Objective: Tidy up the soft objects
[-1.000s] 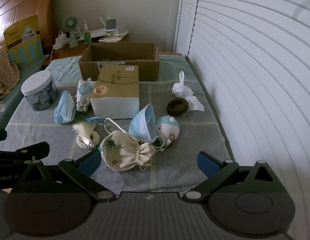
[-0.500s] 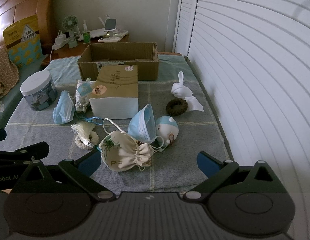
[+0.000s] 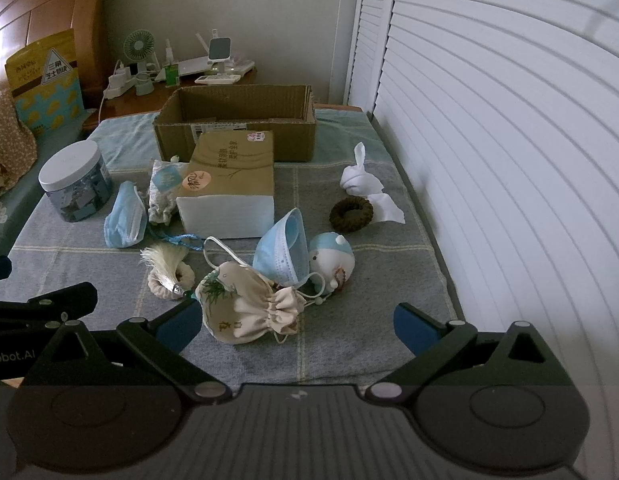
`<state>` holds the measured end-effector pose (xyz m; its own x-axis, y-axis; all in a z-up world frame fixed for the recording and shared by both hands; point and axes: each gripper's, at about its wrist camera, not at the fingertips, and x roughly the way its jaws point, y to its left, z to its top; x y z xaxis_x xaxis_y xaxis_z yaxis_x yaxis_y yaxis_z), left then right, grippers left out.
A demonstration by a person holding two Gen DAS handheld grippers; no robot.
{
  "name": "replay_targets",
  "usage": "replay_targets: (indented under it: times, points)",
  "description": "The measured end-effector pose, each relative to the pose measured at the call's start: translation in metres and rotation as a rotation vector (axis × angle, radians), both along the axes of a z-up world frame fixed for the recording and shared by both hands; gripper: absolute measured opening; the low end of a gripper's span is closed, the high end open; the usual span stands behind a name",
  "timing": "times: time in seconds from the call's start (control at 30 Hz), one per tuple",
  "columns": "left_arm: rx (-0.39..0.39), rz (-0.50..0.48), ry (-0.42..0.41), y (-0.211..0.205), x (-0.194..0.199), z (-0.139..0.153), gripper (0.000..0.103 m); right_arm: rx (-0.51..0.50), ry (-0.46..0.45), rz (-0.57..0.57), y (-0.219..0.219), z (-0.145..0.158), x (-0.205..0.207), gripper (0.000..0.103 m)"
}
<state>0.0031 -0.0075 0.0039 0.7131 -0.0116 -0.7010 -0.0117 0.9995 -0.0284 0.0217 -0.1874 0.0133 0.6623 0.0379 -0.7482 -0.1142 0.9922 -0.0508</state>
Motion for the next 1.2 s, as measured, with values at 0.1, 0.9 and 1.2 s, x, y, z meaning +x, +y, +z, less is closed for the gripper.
replay_targets:
  times: [0.1, 0.9, 1.2]
  points:
    - [0.001, 0.0, 0.0, 0.0, -0.001, 0.0, 0.102, -0.002, 0.0, 0.001, -0.001, 0.0, 0.0, 0.103]
    - [-0.003, -0.068, -0.071, 0.005, 0.009, -0.01, 0.102, -0.041, -0.03, 0.06, 0.003, -0.006, 0.009, 0.103]
    - [0.006, -0.104, -0.083, 0.012, 0.014, -0.028, 0.102, -0.042, -0.047, 0.122, 0.001, -0.017, 0.015, 0.103]
